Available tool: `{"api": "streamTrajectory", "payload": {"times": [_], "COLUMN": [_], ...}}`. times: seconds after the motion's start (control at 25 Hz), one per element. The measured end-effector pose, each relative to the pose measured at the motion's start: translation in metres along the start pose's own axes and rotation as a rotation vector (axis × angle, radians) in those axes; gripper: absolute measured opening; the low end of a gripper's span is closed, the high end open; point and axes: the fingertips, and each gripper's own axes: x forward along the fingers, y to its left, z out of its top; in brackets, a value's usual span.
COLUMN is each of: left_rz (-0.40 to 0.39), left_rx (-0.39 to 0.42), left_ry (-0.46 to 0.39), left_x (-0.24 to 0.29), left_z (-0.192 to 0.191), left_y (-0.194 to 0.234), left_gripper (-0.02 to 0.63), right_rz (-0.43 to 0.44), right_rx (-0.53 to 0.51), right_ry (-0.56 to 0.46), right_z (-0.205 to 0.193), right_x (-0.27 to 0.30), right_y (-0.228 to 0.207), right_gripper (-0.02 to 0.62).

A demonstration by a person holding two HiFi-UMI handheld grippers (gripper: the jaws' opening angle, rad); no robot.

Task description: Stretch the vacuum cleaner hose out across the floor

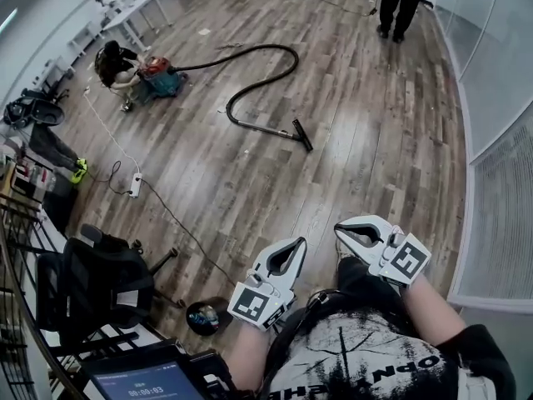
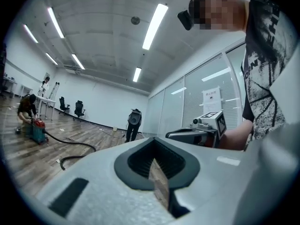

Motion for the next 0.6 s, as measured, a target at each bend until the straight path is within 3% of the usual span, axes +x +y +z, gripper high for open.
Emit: {"api": "streamTrajectory", "payload": {"times": [0.4, 0.6], "left_rz": [0.138, 0.191], "left_rx": [0.003, 0.009], "left_ry": [-0.019, -0.023], "left_x": [0.024, 0.053], "left_z": [0.011, 0.047], "left_y": [0.045, 0.061], "left_gripper": [0.000, 0.000], "right_rz": [0.118, 0.160], "right_rx": [-0.036, -0.040], "right_ry": [-0.057, -0.079], "right_z": [0.019, 0.051], "right_x": [0.047, 0.048], "right_y": [-0.051, -0.091], "right_gripper": [0.006, 0.006]}}
